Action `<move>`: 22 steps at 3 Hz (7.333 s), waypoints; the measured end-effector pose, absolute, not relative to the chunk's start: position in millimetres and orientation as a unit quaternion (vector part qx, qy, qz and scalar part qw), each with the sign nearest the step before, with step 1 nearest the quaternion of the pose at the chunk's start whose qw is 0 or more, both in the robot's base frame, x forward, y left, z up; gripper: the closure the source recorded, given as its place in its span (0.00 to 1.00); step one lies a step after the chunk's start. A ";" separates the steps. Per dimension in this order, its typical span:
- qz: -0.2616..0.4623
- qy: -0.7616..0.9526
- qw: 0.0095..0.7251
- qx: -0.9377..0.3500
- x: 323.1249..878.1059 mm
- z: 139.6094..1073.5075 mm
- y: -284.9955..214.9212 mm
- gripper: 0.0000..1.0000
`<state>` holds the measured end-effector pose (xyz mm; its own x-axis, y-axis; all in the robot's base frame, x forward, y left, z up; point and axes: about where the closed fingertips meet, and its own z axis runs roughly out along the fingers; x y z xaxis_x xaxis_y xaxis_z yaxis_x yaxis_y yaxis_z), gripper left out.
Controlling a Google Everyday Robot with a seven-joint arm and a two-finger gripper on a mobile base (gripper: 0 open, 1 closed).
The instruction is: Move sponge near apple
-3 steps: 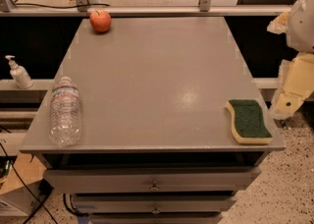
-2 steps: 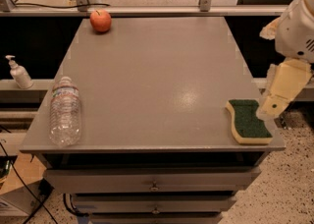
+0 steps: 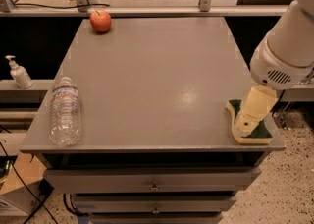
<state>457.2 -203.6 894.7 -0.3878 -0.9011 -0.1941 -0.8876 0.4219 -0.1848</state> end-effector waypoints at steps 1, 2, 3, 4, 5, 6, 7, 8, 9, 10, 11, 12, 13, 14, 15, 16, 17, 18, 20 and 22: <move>-0.024 0.852 0.099 -0.514 455.3 859.2 -210.8 0.00; -0.016 0.866 0.067 -0.495 451.8 829.3 -220.2 0.00; 0.002 0.878 0.048 -0.477 449.4 811.8 -228.9 0.15; 0.009 0.881 0.047 -0.471 451.4 814.9 -229.2 0.39; 0.002 0.873 0.065 -0.484 458.4 837.9 -217.6 0.62; 0.001 0.844 0.112 -0.524 472.9 877.0 -184.1 0.86; 0.001 0.844 0.113 -0.525 473.3 877.4 -183.8 1.00; 0.007 0.850 0.110 -0.515 476.2 871.3 -184.1 1.00; 0.033 0.843 0.145 -0.517 503.0 867.1 -159.0 1.00; 0.071 0.819 0.213 -0.529 549.9 873.3 -118.7 1.00; 0.114 0.788 0.272 -0.540 600.8 881.9 -86.2 1.00; 0.114 0.788 0.272 -0.540 600.4 881.6 -85.9 1.00; 0.117 0.783 0.302 -0.530 619.1 880.3 -72.2 1.00; 0.121 0.772 0.359 -0.510 665.0 883.0 -43.4 1.00; 0.126 0.764 0.415 -0.478 718.2 884.3 -18.0 1.00; 0.141 0.760 0.454 -0.443 763.9 884.4 3.1 1.00; 0.156 0.758 0.472 -0.423 798.1 881.0 27.0 1.00; 0.170 0.754 0.475 -0.421 820.5 876.4 54.7 0.83; 0.186 0.751 0.464 -0.432 837.5 865.6 92.3 0.36; 0.180 0.746 0.474 -0.432 844.4 881.9 96.7 0.00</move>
Offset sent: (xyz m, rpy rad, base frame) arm -0.0097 -0.0287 -0.0995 -0.0602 0.2036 -0.1650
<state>844.4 96.7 881.9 -0.1783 -0.4734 -0.8626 -0.8153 0.5619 -0.1398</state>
